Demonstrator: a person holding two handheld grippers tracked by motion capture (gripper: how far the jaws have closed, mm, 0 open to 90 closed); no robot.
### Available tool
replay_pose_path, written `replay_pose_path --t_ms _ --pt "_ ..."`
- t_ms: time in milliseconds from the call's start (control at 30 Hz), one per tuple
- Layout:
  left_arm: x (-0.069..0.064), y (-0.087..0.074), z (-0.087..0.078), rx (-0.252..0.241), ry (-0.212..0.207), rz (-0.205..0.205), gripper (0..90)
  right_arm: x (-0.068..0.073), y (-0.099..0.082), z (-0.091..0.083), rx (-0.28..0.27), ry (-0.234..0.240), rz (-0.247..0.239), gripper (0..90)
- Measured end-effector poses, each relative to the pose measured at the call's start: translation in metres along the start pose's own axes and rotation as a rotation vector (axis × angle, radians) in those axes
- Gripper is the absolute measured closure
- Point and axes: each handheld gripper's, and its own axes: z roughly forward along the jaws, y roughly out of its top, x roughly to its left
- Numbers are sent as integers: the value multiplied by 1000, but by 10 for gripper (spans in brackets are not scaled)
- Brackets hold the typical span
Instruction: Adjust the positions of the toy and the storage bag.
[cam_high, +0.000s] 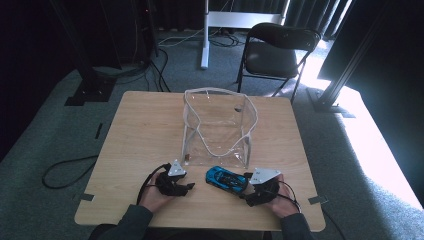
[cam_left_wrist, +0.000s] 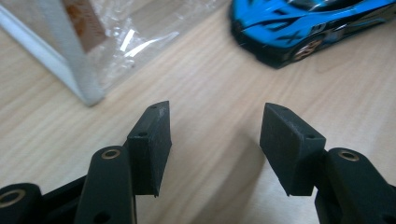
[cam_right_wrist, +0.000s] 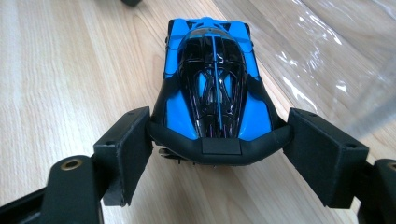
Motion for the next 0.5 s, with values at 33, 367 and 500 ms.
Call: replay_pose_path --t_ms 33,367,500 --pt "0 0 0 0 0 0 436 0 0 0 0 0 0 238" --pt "4 -5 2 -43 45 14 407 -7 -13 -9 -1 5 29 238" --pt "6 -6 3 -53 43 14 405 -8 -15 -11 4 5 35 238"
